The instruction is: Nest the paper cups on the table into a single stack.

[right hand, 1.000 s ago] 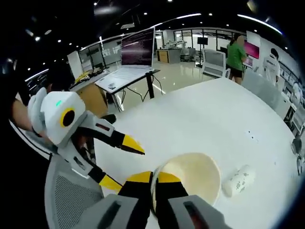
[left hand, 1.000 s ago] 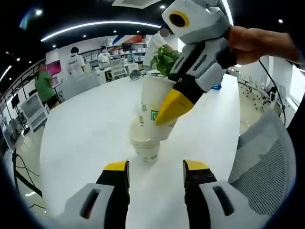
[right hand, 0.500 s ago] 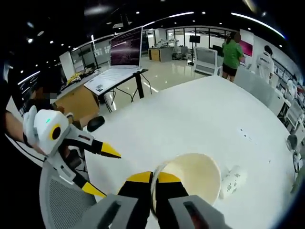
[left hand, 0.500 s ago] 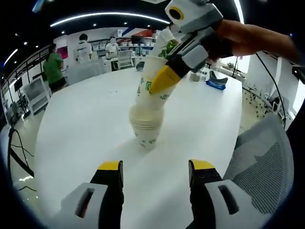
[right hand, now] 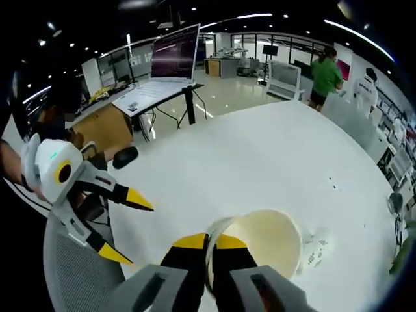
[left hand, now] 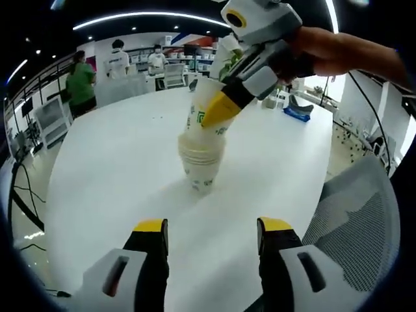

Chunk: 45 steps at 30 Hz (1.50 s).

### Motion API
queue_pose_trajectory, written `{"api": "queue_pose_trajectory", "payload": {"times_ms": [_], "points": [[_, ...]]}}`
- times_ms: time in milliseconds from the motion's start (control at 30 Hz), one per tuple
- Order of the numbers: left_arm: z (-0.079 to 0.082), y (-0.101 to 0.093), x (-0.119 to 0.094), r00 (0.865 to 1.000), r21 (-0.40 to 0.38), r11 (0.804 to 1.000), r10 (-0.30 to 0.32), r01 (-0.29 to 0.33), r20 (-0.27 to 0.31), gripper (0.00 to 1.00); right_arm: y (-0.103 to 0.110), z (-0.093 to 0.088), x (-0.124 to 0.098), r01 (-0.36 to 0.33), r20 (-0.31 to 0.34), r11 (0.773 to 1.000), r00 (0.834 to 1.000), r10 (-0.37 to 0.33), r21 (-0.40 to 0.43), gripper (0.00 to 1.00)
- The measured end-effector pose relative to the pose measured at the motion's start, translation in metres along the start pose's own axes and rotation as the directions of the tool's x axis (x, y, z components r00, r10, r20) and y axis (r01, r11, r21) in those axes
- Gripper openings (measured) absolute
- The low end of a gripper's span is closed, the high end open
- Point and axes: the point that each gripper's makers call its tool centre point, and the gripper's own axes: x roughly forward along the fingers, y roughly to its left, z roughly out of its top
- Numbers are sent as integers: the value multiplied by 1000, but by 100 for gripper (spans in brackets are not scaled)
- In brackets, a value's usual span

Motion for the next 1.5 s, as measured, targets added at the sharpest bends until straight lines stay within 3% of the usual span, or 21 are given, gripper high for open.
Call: {"api": "queue_pose_trajectory", "payload": {"times_ms": [133,400,1200,1500], "points": [[-5,0,-1,1000,-3,1000,0,0,-11,53,7,1,6,2,-21,999,1000,-3,-43,0],[-10,-2,-3,1000,-16,1000,3,-4,-19,53,0,-4,18,1,-48,997,999,-4,-72,0],[-13,5,-2,999,-28,999,20,-20,-25,52,6,-14,15,3,-68,995,998,-10,-103,5],[-14,5,-3,999,-34,999,25,-26,-26,52,-2,-13,6,7,-38,993,999,-12,-120,18]]}}
